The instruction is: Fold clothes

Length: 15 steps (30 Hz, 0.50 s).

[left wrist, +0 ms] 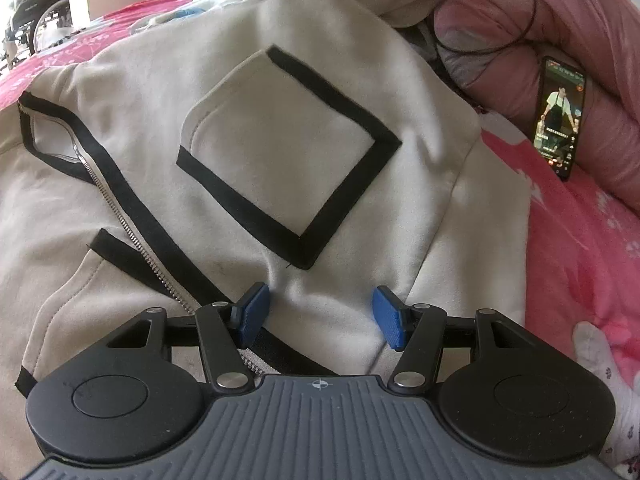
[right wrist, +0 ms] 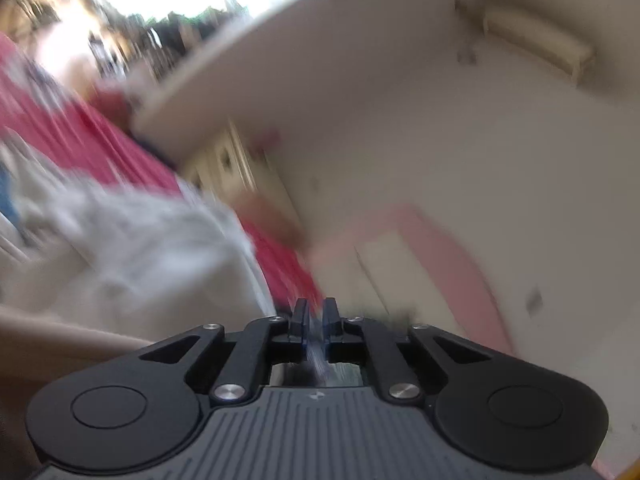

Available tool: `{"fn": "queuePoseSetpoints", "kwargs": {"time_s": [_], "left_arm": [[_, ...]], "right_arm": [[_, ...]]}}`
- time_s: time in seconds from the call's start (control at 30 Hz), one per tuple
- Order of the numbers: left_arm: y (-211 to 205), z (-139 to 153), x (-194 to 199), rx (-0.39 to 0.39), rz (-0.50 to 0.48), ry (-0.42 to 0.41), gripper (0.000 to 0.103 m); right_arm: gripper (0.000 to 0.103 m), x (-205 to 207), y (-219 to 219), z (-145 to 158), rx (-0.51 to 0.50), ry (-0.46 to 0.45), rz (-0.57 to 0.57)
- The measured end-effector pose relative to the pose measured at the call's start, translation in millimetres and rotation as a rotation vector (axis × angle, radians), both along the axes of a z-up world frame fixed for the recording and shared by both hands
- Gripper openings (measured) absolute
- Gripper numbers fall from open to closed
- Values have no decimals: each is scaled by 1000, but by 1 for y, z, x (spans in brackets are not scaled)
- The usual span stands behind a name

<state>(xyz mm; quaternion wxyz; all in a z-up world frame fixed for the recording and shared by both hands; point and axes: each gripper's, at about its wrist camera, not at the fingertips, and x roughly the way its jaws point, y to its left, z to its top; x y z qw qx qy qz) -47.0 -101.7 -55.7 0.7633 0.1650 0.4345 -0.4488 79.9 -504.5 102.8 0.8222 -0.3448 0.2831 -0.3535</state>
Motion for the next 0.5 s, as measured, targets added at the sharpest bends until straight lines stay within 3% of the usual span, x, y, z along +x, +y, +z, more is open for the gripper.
{"fn": "queuePoseSetpoints", "kwargs": {"time_s": [0.03,0.07,0.1,0.23,0.3,0.37,0.5], "left_arm": [[0,0,0,0,0,0,58],[0,0,0,-1,1,0,58],[0,0,0,-2,1,1,58],[0,0,2,-11,2,12,58],[1,0,1,-18,0,12,58],[1,0,0,-25,1,10,58],[5,0,-1,-37,8,19,58]], "right_arm": [[24,-1,-13,5,67,-41,-42],[41,-6,-23,14,146,-99,-70],[47,-15,-31,24,232,-173,-79],[47,-67,-33,62,542,-467,20],[47,-86,-16,73,655,-530,124],[49,-89,12,74,763,-507,251],[50,-46,85,41,975,-202,507]]}}
